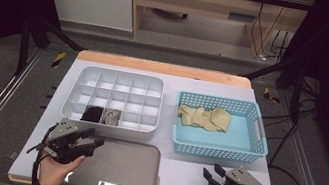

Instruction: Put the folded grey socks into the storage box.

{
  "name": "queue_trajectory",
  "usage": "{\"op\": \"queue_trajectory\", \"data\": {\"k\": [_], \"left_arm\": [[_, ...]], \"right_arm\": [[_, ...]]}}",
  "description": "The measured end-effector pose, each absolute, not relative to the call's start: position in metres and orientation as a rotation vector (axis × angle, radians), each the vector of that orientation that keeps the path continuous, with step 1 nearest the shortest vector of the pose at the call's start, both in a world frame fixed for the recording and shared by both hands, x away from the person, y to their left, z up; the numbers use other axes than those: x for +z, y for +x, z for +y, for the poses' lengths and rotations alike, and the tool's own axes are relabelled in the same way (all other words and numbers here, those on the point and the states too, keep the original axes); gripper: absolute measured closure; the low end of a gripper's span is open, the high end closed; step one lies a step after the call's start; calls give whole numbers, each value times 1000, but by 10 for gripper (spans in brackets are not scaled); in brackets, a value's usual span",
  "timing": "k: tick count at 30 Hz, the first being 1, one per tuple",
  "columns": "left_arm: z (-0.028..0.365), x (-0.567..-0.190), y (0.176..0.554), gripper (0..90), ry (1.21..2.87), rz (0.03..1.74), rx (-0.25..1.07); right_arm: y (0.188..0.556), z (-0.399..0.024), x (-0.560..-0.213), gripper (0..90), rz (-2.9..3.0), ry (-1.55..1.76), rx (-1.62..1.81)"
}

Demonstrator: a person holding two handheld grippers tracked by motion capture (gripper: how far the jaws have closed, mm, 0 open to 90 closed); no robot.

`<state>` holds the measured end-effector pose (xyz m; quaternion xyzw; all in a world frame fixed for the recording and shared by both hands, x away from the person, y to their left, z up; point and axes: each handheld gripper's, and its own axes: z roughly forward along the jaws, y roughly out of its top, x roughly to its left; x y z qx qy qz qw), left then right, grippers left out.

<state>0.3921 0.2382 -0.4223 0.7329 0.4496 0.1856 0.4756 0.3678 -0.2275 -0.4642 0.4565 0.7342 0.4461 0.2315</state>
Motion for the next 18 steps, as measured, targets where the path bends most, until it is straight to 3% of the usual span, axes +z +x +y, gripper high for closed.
{"op": "queue_trajectory", "data": {"k": [8,13,18], "left_arm": [[241,-440,380,462,1826,1118,446],[245,-448,376,457,1826,1133,433],[247,-454,373,445,1841,1133,426]], "right_arm": [[366,-229,-464,566,2031,1307,1242],[367,-229,-462,485,2041,1304,1244],[368,-229,-459,459,2039,1298,1255]]}}
